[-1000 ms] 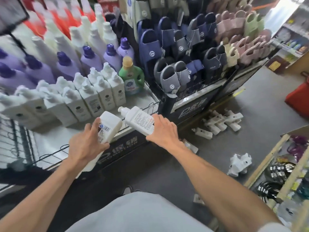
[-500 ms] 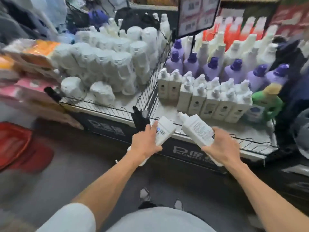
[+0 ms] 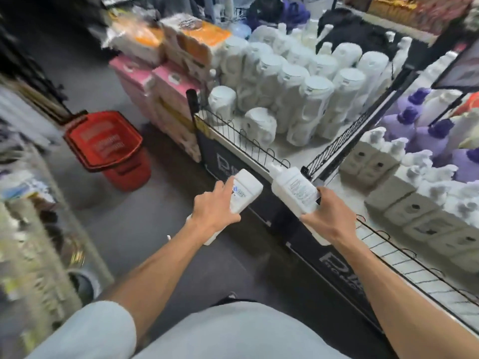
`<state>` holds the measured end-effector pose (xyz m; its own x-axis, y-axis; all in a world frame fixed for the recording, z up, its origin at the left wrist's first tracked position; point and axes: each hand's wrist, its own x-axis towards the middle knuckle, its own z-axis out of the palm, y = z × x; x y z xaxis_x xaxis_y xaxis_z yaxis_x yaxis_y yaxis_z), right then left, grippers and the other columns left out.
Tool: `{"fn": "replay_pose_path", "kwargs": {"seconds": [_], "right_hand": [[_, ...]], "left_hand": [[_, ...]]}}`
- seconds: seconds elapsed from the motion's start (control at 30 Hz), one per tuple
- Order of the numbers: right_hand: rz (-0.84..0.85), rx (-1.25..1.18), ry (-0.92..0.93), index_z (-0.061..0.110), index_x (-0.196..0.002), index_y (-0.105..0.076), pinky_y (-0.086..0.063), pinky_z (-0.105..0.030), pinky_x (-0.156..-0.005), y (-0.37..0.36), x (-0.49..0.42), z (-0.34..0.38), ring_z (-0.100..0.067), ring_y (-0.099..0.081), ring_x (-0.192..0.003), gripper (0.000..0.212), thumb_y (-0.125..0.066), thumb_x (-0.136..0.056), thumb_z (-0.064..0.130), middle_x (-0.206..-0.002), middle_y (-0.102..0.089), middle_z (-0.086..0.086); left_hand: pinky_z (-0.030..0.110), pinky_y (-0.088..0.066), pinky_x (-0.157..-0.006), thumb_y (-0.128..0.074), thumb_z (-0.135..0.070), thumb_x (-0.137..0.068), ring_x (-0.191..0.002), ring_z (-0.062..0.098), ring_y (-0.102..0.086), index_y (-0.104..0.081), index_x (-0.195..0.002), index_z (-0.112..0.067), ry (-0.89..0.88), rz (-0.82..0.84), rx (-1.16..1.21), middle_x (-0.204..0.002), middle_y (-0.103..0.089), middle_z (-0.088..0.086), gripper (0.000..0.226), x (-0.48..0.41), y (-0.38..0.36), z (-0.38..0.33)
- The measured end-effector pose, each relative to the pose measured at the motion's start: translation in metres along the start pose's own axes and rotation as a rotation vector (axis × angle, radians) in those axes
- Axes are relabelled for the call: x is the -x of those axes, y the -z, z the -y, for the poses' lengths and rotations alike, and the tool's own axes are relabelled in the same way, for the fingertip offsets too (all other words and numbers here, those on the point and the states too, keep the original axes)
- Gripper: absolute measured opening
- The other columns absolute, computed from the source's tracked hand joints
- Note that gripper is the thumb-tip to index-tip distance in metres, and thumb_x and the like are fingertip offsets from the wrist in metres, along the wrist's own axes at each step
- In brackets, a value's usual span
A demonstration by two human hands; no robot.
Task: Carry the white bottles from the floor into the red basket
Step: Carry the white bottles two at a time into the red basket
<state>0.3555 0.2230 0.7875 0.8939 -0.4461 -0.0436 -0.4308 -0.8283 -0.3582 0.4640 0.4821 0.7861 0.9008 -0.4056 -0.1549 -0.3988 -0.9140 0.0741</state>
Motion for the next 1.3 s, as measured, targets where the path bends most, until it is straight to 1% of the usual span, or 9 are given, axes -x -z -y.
{"fn": "replay_pose_path", "kwargs": {"seconds": [0.17, 0.27, 0.37, 0.47, 0.57, 0.73, 0.87, 1.13, 1.3], "right_hand": [[0.064, 0.022, 0.177, 0.020, -0.120, -0.052, -0.033, -0.025, -0.052, -0.031, -0.035, 0.069, -0.015, -0.056, -0.083, 0.066, -0.082, -0.066, 0.044, -0.105, -0.064, 0.003], [0.097, 0.024, 0.279, 0.021, -0.127, -0.051, -0.046, -0.031, -0.063, -0.046, -0.057, 0.110, -0.016, -0.057, -0.089, 0.073, -0.080, -0.066, 0.047, -0.107, -0.062, 0.005], [0.139, 0.032, 0.364, 0.024, -0.124, -0.050, -0.056, -0.037, -0.069, -0.062, -0.079, 0.150, -0.015, -0.060, -0.091, 0.073, -0.078, -0.061, 0.049, -0.107, -0.063, 0.007], [0.183, 0.049, 0.452, 0.022, -0.121, -0.050, -0.056, -0.037, -0.069, -0.078, -0.100, 0.187, -0.016, -0.059, -0.091, 0.070, -0.081, -0.063, 0.047, -0.110, -0.062, 0.005], [0.216, 0.070, 0.523, 0.023, -0.120, -0.050, -0.051, -0.032, -0.065, -0.096, -0.126, 0.220, -0.012, -0.056, -0.090, 0.069, -0.081, -0.063, 0.046, -0.109, -0.061, 0.006], [0.291, 0.078, 0.625, 0.027, -0.114, -0.048, -0.057, -0.038, -0.071, -0.123, -0.173, 0.271, -0.014, -0.061, -0.096, 0.066, -0.081, -0.062, 0.050, -0.113, -0.063, 0.008], [0.321, 0.041, 0.683, 0.027, -0.117, -0.047, -0.059, -0.042, -0.072, -0.140, -0.202, 0.312, -0.014, -0.062, -0.095, 0.070, -0.080, -0.060, 0.052, -0.112, -0.062, 0.007], [0.360, 0.052, 0.785, 0.025, -0.122, -0.049, -0.059, -0.044, -0.075, -0.167, -0.254, 0.378, -0.018, -0.064, -0.100, 0.074, -0.078, -0.061, 0.054, -0.117, -0.063, 0.006], [0.408, 0.056, 0.787, 0.024, -0.127, -0.048, -0.059, -0.045, -0.079, -0.189, -0.267, 0.416, -0.018, -0.064, -0.104, 0.077, -0.079, -0.064, 0.054, -0.120, -0.062, 0.005]], "left_hand": [[0.039, -0.040, -0.068, -0.072, -0.053, -0.072, -0.090, 0.037, -0.066, -0.014, -0.151, -0.024, 0.172, -0.006, 0.058, -0.118, -0.047, 0.005, 0.102, 0.007, 0.001, 0.068], [0.039, -0.040, -0.068, -0.072, -0.052, -0.073, -0.091, 0.037, -0.066, -0.015, -0.151, -0.025, 0.275, -0.022, 0.098, -0.117, -0.048, 0.004, 0.100, 0.013, 0.000, 0.103], [0.040, -0.041, -0.072, -0.070, -0.051, -0.073, -0.093, 0.038, -0.065, -0.014, -0.151, -0.027, 0.380, -0.021, 0.136, -0.119, -0.049, 0.003, 0.099, 0.019, 0.000, 0.134], [0.041, -0.043, -0.078, -0.068, -0.052, -0.073, -0.097, 0.039, -0.063, -0.010, -0.153, -0.030, 0.482, -0.008, 0.160, -0.124, -0.048, 0.001, 0.102, 0.020, -0.004, 0.164], [0.041, -0.045, -0.078, -0.068, -0.055, -0.070, -0.098, 0.038, -0.064, -0.008, -0.153, -0.030, 0.562, -0.014, 0.173, -0.125, -0.049, 0.001, 0.105, 0.011, -0.008, 0.191], [0.042, -0.046, -0.084, -0.068, -0.056, -0.070, -0.103, 0.039, -0.063, -0.006, -0.154, -0.031, 0.685, -0.021, 0.217, -0.132, -0.047, 0.002, 0.108, -0.008, -0.006, 0.227], [0.040, -0.046, -0.079, -0.068, -0.057, -0.071, -0.104, 0.037, -0.063, -0.005, -0.156, -0.030, 0.758, -0.018, 0.193, -0.134, -0.047, 0.003, 0.110, -0.022, 0.003, 0.257], [0.040, -0.046, -0.088, -0.070, -0.056, -0.076, -0.114, 0.036, -0.061, -0.006, -0.158, -0.029, 0.898, 0.024, 0.194, -0.146, -0.043, 0.003, 0.108, -0.041, 0.004, 0.303], [0.043, -0.049, -0.091, -0.069, -0.061, -0.071, -0.114, 0.032, -0.062, -0.010, -0.157, -0.030, 0.939, 0.043, 0.228, -0.148, -0.045, 0.001, 0.110, -0.042, -0.002, 0.337]]}}
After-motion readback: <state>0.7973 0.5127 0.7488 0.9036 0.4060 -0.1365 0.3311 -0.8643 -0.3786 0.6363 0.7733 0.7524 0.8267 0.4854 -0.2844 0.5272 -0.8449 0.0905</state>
